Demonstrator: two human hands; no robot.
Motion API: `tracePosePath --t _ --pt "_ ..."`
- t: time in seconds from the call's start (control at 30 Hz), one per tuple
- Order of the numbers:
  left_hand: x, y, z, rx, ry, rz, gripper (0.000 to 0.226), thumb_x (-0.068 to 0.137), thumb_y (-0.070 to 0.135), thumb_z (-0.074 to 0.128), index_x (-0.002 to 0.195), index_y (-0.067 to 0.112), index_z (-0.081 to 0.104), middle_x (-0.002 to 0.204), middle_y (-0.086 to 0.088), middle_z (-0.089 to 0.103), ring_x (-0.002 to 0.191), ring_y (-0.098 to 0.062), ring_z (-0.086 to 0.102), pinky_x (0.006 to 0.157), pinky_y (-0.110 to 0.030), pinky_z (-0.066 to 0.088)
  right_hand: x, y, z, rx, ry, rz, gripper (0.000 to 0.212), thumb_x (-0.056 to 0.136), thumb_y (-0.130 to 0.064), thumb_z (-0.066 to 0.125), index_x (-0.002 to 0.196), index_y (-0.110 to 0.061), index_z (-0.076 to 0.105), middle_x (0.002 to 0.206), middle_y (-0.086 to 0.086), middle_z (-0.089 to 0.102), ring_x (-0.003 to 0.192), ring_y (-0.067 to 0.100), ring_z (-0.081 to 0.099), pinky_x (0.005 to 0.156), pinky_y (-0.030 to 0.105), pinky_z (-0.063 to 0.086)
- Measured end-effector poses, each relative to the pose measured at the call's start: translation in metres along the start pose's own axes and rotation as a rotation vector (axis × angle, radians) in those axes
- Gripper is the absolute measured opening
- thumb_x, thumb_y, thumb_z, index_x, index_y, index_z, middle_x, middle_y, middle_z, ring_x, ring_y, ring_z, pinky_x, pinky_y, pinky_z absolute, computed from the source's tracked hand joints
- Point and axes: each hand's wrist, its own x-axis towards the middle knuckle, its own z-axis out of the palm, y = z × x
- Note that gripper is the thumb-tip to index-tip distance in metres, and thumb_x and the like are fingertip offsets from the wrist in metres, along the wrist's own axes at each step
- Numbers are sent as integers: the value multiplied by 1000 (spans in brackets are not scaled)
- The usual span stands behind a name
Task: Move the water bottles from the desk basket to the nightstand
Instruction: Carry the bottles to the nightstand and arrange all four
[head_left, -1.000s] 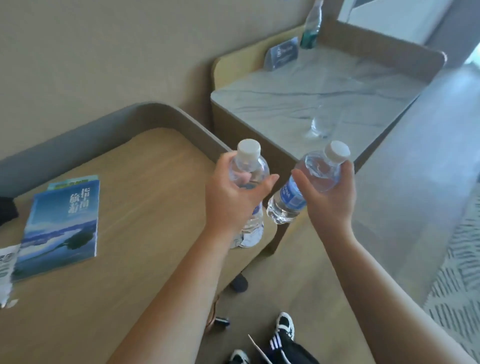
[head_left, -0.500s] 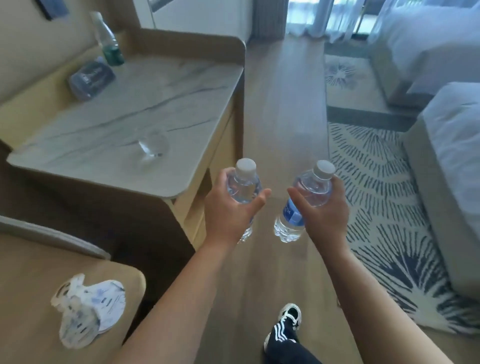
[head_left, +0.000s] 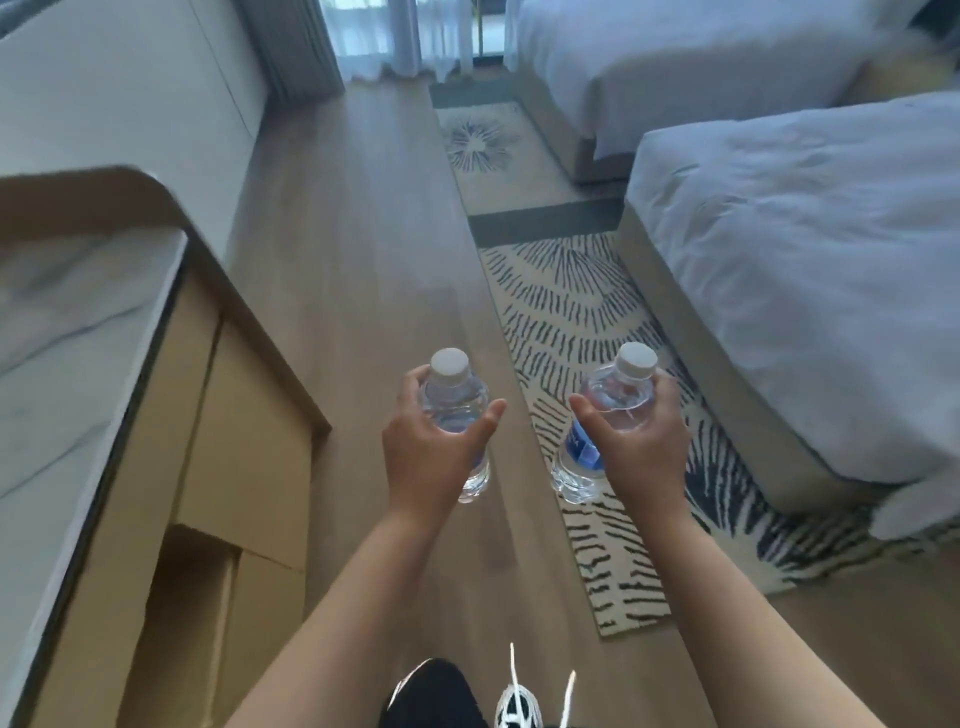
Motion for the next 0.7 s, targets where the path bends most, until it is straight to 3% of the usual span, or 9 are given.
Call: tracePosePath --t 0.17,0.3,0.4,0.47,0.6,0.7 --pt "79 -8 46 -22 -36 10 63 63 40 87 115 23 56 100 6 68 90 -10 67 84 -35 56 73 24 26 8 25 41 67 65 -45 82 118 -20 50 95 -18 62 84 -20 58 65 -3 39" --pt "170 -24 80 -32 -71 32 62 62 44 86 113 26 55 97 15 65 90 -3 65 82 -28 54 148 44 70 11 33 66 67 66 -46 82 119 -18 51 100 -9 65 86 -11 62 68 1 44" --pt "250 -27 103 -43 -87 63 60 61 44 86 110 26 56 93 19 64 84 7 63 76 -12 49 213 51 112 29 41 84 69 64 -51 80 119 -20 51 101 -9 66 86 -3 66 70 6 47" --pt "307 -24 117 -42 -112 79 60 60 42 87 108 27 56 90 22 63 82 15 60 70 -1 42 262 49 143 31 48 90 72 63 -54 78 119 -20 50 101 -12 64 87 -4 64 72 7 47" --pt "414 -13 143 -36 -145 106 60 59 44 88 108 30 55 89 24 62 83 16 59 70 0 41 356 38 195 3 73 64 72 65 -52 79 121 -17 49 100 -18 58 91 -15 56 70 1 42" --pt "484 -7 166 -38 -162 116 60 59 47 86 108 32 54 91 24 62 85 15 59 70 0 40 417 37 220 22 79 81 69 66 -51 78 120 -21 49 99 -15 60 88 -13 59 68 1 42"
